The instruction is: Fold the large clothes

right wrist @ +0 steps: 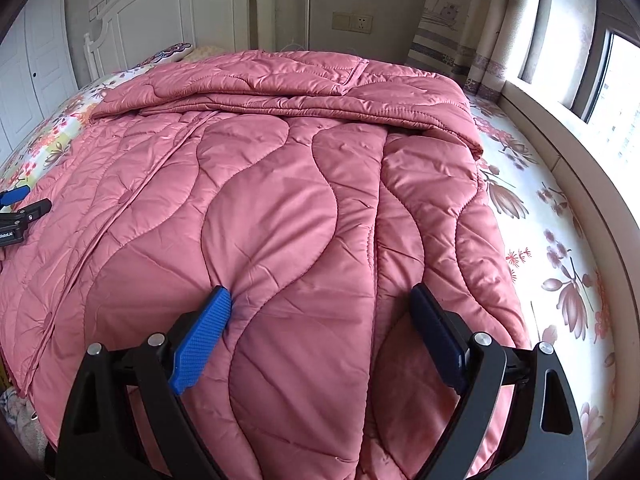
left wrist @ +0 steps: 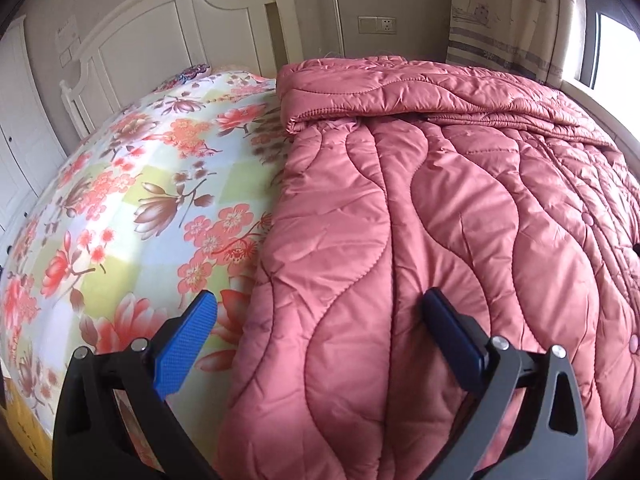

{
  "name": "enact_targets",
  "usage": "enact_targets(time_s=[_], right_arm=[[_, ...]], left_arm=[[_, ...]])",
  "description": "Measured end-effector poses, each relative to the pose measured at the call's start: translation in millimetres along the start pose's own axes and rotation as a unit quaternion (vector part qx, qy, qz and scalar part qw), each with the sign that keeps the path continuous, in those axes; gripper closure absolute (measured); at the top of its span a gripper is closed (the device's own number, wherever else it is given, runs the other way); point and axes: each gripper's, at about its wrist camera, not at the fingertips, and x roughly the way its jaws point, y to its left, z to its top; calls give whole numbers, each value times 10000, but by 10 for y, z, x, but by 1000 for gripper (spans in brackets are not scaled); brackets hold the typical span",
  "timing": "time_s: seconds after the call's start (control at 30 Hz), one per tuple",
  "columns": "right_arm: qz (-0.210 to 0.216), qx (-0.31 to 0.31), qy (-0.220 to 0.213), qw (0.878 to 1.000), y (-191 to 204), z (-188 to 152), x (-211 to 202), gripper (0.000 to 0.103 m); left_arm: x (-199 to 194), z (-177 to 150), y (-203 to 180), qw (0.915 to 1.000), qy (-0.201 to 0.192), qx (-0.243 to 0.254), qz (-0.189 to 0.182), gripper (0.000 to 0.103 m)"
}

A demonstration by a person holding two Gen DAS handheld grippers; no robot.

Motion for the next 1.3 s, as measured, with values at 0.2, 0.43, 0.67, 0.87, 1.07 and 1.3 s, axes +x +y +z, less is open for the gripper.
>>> enact_targets(time_s=[0.2,0.43,0.67,0.87,1.07,1.3], right_arm=[[-164,-1,-291,9994,-83,-128,-398,17],[-153,796,-89,9967,-803,-755,-857,17],[272,1019,-167,9943,-878,-1150,-876,23],[428,790,-258,9956,-696,-1160,-904,50],[734,980,-385,9917,-854,-1294,-990,50],[766,845,-427,9926,-707,-1265,-966,78]], left_arm=[[-475,-180,260,9983,-406,-298,-296,2],[-698,-652,554,9961,-96,-412,-772,2],[-560,-794,355,9952,115,-190,-949,2],[-629,-857,313,9939,101,-128,-1091,14],[-672,-924,384,9934,39,-188,-1132,12],[-716,-888,252,9919,62,-51,-1269,47]])
